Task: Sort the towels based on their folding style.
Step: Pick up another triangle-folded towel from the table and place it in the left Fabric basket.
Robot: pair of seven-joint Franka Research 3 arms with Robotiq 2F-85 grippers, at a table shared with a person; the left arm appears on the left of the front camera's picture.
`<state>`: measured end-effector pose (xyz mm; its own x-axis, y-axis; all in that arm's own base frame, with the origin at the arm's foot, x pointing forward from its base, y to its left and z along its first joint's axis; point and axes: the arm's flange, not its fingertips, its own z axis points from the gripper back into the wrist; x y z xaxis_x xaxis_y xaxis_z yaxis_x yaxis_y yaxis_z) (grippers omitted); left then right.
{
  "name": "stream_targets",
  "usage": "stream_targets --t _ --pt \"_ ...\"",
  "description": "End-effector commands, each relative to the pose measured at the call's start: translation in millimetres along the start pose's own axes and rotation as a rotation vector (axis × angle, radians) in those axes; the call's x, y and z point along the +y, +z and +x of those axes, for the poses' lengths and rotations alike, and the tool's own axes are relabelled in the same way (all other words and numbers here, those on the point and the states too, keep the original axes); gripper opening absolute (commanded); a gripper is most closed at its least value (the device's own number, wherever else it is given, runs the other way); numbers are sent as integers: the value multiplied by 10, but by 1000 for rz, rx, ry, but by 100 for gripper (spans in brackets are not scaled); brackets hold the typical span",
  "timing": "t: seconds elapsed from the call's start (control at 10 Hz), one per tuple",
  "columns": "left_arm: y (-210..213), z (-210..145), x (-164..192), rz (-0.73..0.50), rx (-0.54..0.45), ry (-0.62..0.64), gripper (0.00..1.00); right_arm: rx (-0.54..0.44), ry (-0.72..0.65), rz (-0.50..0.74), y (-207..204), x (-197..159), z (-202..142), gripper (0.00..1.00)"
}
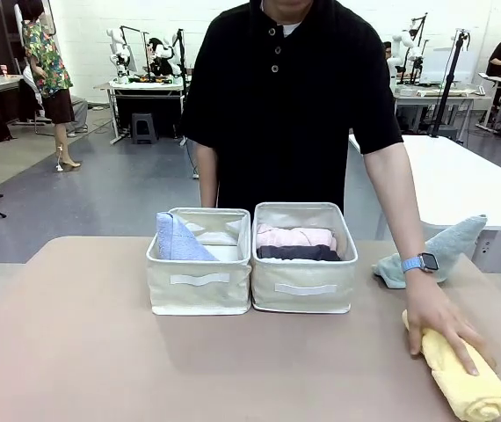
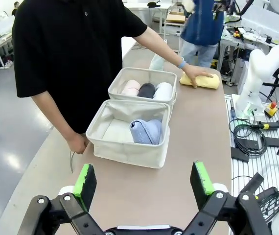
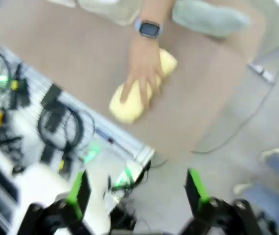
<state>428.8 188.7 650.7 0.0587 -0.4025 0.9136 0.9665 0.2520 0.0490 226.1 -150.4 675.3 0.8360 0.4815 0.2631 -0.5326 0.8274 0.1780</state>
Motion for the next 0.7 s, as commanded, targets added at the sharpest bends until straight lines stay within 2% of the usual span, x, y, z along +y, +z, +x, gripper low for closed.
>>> stream_targets --t 0.0,0.6 --pt "-7 12 -29 13 2 1 100 7 25 18 406 -168 -365 100" --pt "-7 12 -29 13 2 1 100 -5 57 83 285 -233 -359 100"
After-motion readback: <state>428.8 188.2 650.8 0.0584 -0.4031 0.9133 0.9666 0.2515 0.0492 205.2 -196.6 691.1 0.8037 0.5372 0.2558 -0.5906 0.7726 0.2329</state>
